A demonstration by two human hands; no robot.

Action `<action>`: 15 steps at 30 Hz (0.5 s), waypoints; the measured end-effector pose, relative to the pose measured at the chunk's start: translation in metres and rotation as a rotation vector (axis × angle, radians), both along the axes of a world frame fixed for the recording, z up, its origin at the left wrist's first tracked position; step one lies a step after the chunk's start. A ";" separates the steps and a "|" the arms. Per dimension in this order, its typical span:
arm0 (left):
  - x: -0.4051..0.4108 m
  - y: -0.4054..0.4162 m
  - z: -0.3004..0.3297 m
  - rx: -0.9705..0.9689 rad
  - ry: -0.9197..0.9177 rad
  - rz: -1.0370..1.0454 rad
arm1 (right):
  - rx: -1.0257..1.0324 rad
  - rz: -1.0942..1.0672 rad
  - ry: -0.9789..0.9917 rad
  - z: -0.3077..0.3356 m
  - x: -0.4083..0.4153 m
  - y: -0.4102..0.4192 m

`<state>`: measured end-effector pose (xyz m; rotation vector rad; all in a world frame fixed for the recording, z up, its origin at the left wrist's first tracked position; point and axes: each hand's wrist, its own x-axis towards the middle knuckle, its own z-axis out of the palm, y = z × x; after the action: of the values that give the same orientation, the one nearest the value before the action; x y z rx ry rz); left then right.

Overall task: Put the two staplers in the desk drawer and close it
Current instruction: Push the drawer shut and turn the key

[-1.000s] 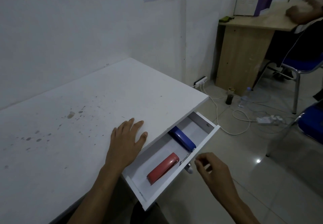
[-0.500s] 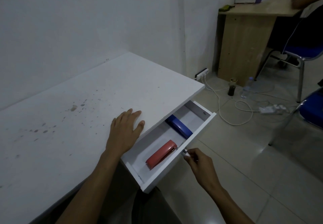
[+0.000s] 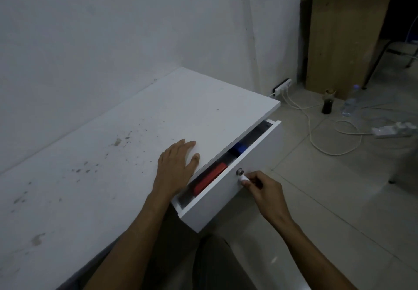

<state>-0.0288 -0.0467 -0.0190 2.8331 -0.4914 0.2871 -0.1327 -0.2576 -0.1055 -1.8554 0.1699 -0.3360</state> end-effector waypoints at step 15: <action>-0.005 -0.008 0.010 -0.054 0.023 0.014 | 0.939 0.097 0.155 -0.013 0.041 0.023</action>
<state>-0.0342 -0.0543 -0.0090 2.7854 -0.4517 0.2660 -0.0913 -0.2344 -0.1181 -0.9506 0.2841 -0.0172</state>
